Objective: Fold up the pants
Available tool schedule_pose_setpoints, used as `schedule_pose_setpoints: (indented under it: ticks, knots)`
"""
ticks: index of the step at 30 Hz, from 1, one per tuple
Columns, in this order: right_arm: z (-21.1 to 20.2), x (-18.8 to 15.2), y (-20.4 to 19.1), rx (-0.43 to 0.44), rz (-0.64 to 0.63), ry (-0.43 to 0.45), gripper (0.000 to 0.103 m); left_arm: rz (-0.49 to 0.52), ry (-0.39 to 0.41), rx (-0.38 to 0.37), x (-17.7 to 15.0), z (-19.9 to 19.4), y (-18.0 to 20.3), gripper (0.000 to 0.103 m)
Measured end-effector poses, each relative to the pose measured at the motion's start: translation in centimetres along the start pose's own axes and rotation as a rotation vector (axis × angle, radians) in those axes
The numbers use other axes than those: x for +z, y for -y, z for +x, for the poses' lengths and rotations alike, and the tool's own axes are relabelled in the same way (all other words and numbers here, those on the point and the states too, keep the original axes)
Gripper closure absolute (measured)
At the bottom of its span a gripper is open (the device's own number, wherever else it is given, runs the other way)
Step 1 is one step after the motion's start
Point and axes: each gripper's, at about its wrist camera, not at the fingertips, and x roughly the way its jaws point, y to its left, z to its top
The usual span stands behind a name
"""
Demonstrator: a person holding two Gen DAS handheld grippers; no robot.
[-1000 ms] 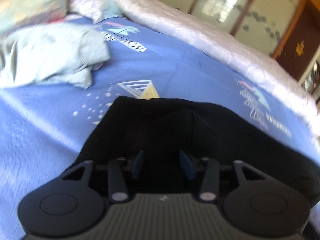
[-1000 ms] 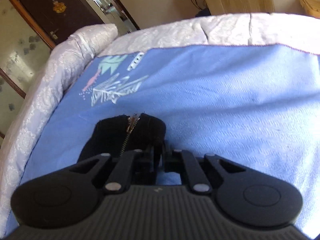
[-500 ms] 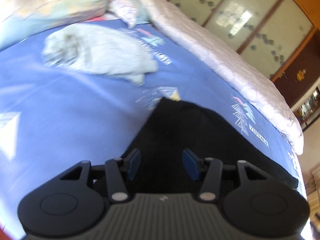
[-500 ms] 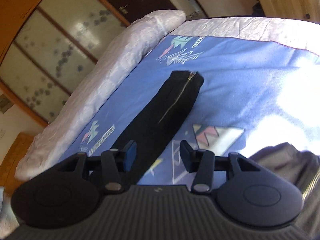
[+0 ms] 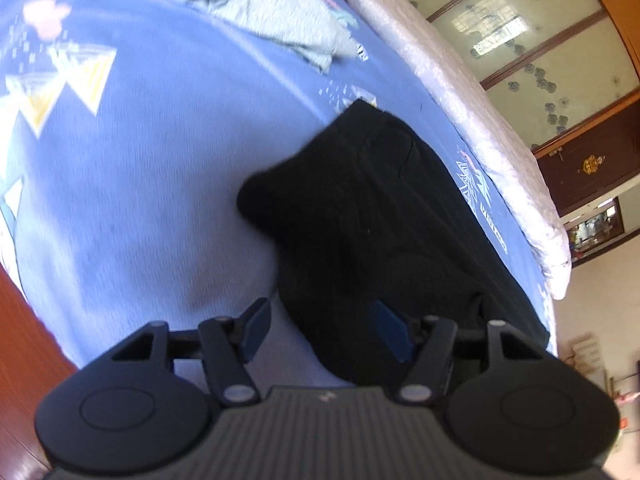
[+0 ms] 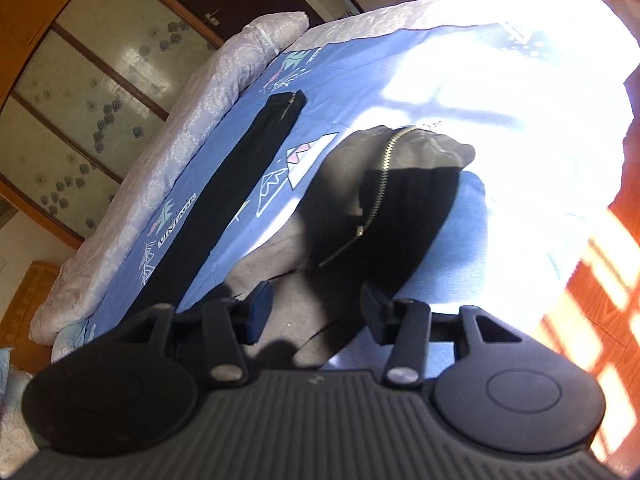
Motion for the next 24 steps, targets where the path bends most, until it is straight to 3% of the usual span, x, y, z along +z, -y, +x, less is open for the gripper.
schedule_pose_setpoints:
  ticks: [4,9,14,17,19,20,24]
  knots:
    - [0.2,0.3,2.0,0.009,0.092,0.005,0.051,-0.095,-0.044,-0.03,-0.5,1.6,-0.9,0.044]
    - [-0.3,-0.4,5.1,0.003,0.187,0.013,0.051,-0.078,-0.034,-0.025,-0.6,2.6,0.0,0.036]
    - [0.2,0.2,6.4,-0.003,0.208,0.023,0.051,-0.054,-0.038,-0.002,0.1,4.5,1.5,0.04]
    - [1.0,0.9,6.9,-0.015,0.208,0.03,0.051,-0.067,-0.031,0.025,0.1,5.4,2.1,0.056]
    - [1.6,1.2,7.6,-0.036,0.22,0.032,0.051,-0.079,-0.035,0.05,0.0,5.7,2.0,0.082]
    - [1.9,1.4,8.0,-0.039,0.232,0.035,0.051,-0.095,-0.045,0.056,0.1,6.0,1.9,0.089]
    - [2.0,2.8,8.8,-0.026,0.264,0.067,0.052,-0.162,-0.059,0.039,0.7,5.6,1.5,0.092]
